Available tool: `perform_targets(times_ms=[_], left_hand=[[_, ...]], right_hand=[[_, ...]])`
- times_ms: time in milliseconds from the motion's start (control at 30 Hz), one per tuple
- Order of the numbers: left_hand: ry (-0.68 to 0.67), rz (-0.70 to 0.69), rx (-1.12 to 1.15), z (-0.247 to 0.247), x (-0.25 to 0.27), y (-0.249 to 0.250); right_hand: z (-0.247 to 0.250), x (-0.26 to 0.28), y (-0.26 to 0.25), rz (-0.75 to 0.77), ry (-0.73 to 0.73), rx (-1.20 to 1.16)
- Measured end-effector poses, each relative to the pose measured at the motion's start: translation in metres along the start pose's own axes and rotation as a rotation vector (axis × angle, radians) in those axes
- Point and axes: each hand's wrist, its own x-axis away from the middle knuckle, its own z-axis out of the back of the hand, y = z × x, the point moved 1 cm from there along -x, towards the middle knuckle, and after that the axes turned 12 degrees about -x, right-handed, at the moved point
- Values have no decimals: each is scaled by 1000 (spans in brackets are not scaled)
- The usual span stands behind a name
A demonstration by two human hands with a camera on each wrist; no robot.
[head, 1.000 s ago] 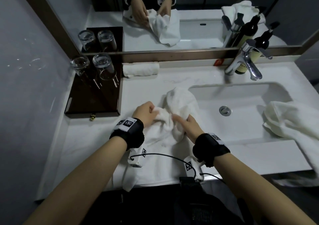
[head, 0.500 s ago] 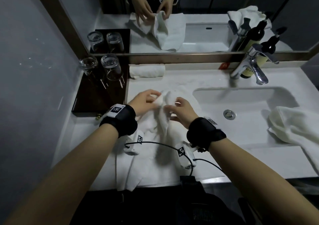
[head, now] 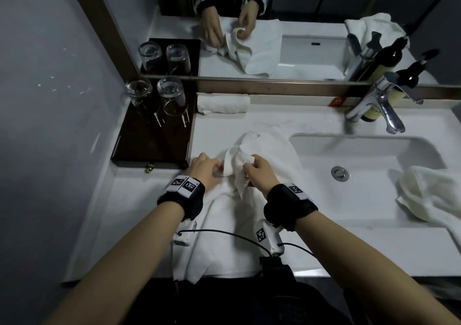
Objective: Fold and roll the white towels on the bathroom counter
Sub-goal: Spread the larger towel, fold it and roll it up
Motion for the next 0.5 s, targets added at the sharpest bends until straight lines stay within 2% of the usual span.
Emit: perform_targets(times_ms=[100,233,333,500], left_hand=[[82,-9,-16,9,-3,8],[169,24,167,27,-13,12],[203,70,252,38,-19,12],[201,118,640,41,-21,17]], right_hand=[[5,-5,0,5,76,-15],[15,-13,-3,85,213,-25],[13,-14,-8,143,148,-16],[-7,-11,-16,254,-7,29]])
